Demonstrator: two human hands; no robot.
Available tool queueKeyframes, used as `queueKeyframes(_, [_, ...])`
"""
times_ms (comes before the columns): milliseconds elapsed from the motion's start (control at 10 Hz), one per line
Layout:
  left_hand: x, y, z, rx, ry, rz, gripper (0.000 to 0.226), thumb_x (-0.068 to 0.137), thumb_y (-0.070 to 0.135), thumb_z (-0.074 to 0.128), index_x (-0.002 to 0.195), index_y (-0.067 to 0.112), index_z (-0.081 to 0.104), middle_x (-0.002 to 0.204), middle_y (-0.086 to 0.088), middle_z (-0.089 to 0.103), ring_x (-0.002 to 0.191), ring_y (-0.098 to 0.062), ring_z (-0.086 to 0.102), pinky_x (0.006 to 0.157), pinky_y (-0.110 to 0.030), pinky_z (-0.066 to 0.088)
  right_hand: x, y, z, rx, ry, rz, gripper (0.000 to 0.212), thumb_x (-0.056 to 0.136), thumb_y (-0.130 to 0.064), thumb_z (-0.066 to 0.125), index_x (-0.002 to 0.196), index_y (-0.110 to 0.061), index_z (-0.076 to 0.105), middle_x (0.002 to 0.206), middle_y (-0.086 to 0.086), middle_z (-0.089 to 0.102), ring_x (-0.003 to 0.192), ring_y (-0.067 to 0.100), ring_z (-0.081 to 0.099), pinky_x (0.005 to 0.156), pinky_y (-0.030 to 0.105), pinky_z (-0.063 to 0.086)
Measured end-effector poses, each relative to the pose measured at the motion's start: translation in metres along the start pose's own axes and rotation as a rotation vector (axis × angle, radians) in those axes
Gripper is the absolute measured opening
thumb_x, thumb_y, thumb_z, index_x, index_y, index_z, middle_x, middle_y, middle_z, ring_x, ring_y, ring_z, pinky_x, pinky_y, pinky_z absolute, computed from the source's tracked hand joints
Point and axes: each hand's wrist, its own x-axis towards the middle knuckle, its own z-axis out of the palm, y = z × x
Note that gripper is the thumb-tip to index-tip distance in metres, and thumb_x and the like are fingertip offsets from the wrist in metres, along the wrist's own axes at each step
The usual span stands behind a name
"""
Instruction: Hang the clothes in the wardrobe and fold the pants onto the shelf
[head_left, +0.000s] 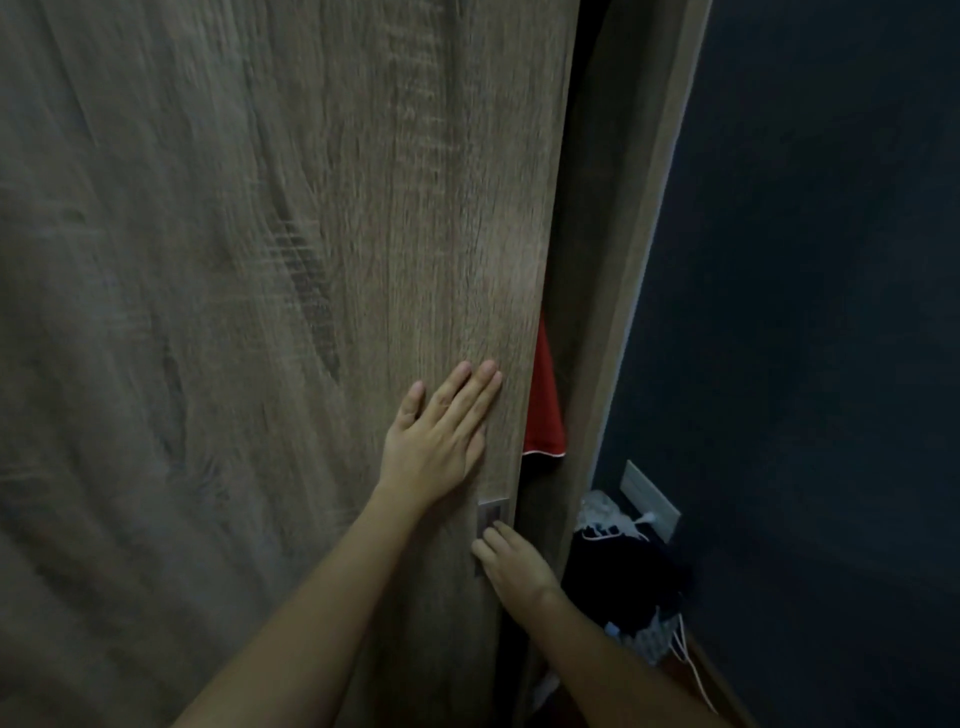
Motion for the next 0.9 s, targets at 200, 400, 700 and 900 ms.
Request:
queueKeyframes(200, [0.021, 0.040, 0.011, -0.009, 0.011, 0.002, 0.063, 0.093, 0.041, 0.038, 0.150, 0.020, 0.020, 0.159, 0.001, -0.004, 0.146, -0.014, -0.002, 0.114, -0.041, -0.008, -0.025, 0.032, 0.022, -0.023, -0.019, -0.006, 0.047, 0.097, -0.018, 0.037, 0.141, -0.004, 0.030, 0.136, 0.011, 0.035, 0.126, 0.028, 0.031, 0.117, 0.037, 0.014])
queueKeyframes(400, [0.032, 0.059, 0.014, -0.009, 0.018, -0.008, 0.067, 0.091, 0.039, 0.039, 0.150, 0.018, 0.016, 0.159, 0.000, -0.006, 0.146, -0.016, -0.004, 0.114, -0.041, -0.006, -0.035, 0.049, 0.032, 0.015, -0.011, -0.007, 0.046, 0.097, -0.016, 0.035, 0.140, -0.001, 0.030, 0.135, 0.014, 0.035, 0.126, 0.030, 0.031, 0.117, 0.038, 0.014])
queueKeyframes(700, [0.043, 0.077, 0.006, -0.023, -0.104, -0.037, 0.069, 0.090, 0.036, 0.034, 0.151, 0.016, 0.008, 0.159, -0.001, -0.005, 0.146, -0.018, -0.009, 0.111, -0.044, 0.000, -0.042, 0.061, 0.038, 0.135, -0.019, -0.010, 0.045, 0.098, -0.014, 0.033, 0.140, 0.002, 0.029, 0.137, 0.016, 0.034, 0.128, 0.032, 0.028, 0.117, 0.037, 0.010])
queueKeyframes(900, [0.034, 0.057, -0.025, -0.229, -0.084, -0.209, 0.054, 0.091, 0.030, 0.040, 0.140, 0.007, 0.038, 0.148, -0.007, 0.036, 0.138, -0.020, 0.031, 0.111, -0.038, 0.020, -0.057, 0.064, 0.005, 0.520, 0.040, 0.096, 0.037, 0.096, -0.026, 0.037, 0.123, -0.002, 0.046, 0.125, 0.017, 0.050, 0.116, 0.030, 0.042, 0.101, 0.035, 0.031])
